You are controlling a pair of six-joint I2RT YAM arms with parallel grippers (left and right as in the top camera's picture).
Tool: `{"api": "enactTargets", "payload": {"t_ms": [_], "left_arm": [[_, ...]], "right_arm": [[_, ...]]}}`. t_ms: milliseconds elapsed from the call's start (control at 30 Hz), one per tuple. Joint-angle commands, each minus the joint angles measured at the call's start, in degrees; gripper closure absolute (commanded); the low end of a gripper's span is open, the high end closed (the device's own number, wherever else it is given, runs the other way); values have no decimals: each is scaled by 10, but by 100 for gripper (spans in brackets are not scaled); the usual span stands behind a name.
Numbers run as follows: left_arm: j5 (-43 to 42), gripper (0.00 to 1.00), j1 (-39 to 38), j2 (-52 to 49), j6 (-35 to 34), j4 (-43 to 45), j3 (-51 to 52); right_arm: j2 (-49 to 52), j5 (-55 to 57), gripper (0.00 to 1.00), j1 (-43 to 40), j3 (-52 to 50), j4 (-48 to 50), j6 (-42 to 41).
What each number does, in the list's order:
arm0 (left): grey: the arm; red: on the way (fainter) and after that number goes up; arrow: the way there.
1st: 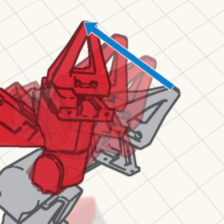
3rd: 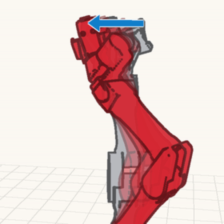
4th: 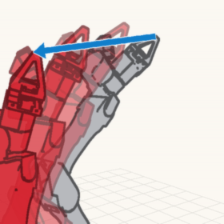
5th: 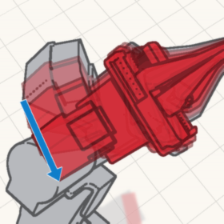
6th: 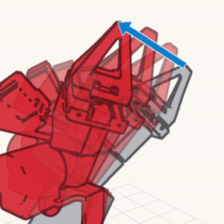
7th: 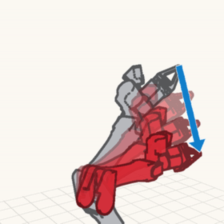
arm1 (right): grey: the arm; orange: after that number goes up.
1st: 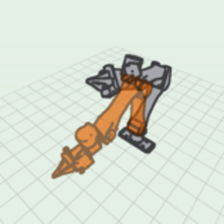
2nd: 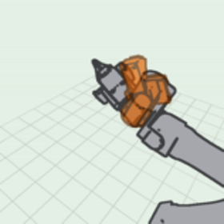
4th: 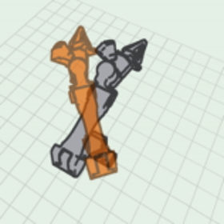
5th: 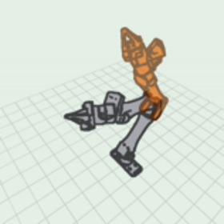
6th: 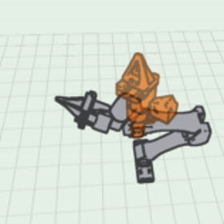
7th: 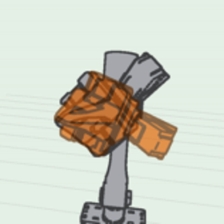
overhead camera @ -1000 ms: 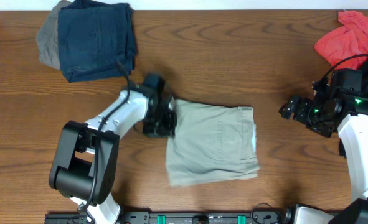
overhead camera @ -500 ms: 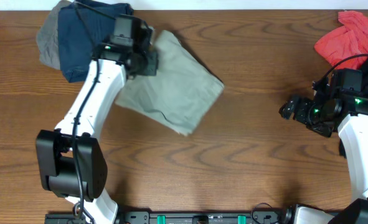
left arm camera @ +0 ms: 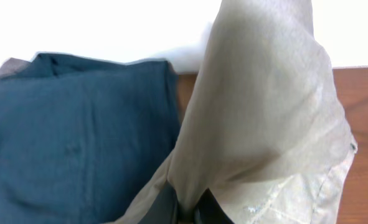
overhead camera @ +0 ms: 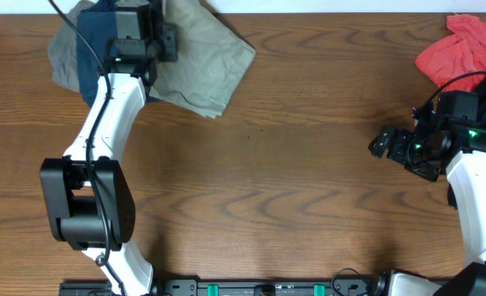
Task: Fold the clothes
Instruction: 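Carry the shorts with the left gripper onto the jeans stack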
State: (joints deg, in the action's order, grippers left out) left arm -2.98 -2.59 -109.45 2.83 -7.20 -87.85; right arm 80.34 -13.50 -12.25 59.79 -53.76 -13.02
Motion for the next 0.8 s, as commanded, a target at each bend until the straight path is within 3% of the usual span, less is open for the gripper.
{"api": "enactTargets", "payload": {"t_ms": [0, 400, 767], "left_arm": [[35, 94, 13, 2, -21, 40, -12], [57, 94, 21, 14, -140, 97, -12], [84, 94, 19, 41, -173, 112, -18]], "right_arm": [[-6, -2, 1, -3, 4, 0, -2], [-6, -2, 1, -3, 4, 0, -2], [-6, -2, 1, -3, 4, 0, -2]]}}
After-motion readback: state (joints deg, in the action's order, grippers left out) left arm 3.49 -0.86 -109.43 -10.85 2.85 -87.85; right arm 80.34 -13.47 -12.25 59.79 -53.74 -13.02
